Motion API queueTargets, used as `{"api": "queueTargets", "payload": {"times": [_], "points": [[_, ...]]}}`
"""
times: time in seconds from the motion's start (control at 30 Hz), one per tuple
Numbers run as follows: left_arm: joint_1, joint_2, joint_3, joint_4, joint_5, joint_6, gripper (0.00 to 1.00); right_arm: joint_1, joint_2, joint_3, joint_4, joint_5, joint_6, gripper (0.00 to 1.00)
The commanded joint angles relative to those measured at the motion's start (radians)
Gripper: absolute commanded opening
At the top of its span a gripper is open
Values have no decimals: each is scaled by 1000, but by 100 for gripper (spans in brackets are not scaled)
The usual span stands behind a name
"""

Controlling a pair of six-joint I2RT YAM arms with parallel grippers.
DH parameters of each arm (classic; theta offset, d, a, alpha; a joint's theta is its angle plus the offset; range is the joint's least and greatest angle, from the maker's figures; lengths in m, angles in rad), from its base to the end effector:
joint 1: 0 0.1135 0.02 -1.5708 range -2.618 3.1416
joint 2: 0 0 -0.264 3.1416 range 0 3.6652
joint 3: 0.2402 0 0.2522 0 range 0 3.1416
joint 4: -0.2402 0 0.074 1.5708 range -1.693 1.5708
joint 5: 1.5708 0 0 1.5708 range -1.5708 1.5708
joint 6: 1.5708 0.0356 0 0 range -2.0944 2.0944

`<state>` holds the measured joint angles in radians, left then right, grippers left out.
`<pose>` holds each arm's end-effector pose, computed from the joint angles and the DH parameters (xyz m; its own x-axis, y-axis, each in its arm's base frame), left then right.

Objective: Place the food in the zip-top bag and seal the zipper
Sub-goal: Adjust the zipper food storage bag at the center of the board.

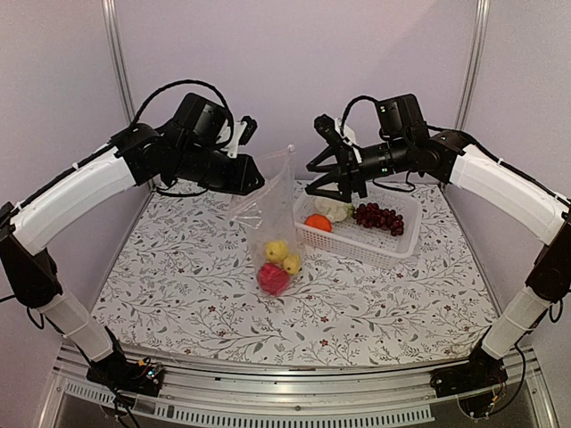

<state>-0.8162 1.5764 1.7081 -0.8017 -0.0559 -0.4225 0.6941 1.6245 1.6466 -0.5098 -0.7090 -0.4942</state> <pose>0.2359 -0.2480 0.4011 -0.6739 0.1191 -0.7291 0.4617 0.8384 -0.2898 0.2673 0.2526 0.3952 0.1229 -0.3661 -0.9224 -0.9875 0.0475 -0.1504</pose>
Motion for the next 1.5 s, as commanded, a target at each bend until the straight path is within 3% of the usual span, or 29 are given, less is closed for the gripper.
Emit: {"api": "queueTargets", "payload": {"times": [0.0, 0.17, 0.37, 0.57, 0.73, 0.83, 0.97, 1.23, 1.47], "points": [[36, -7, -73, 40, 80, 3, 19, 7, 10, 3, -17, -12, 7, 63], [29, 3, -107, 126, 171, -29, 20, 7, 8, -7, -14, -10, 15, 63], [10, -22, -76, 150, 159, -7, 20, 7, 6, -11, -5, 6, 8, 63], [9, -134, -89, 146, 46, 5, 25, 7, 15, -17, -7, 3, 13, 63], [36, -247, -180, 107, -145, -29, 43, 7, 10, -19, -7, 11, 11, 63], [99, -278, -246, 122, -79, -59, 50, 7, 5, -21, -8, 17, 10, 63], [148, -263, -296, 188, 149, -72, 56, 7, 1, -29, -13, 22, 8, 63], [149, -162, -263, 213, 257, -42, 50, 7, -39, -88, -26, 73, -9, 64], [150, -104, -230, 201, 217, -21, 33, 3, -95, -176, -26, 135, -21, 64]]}}
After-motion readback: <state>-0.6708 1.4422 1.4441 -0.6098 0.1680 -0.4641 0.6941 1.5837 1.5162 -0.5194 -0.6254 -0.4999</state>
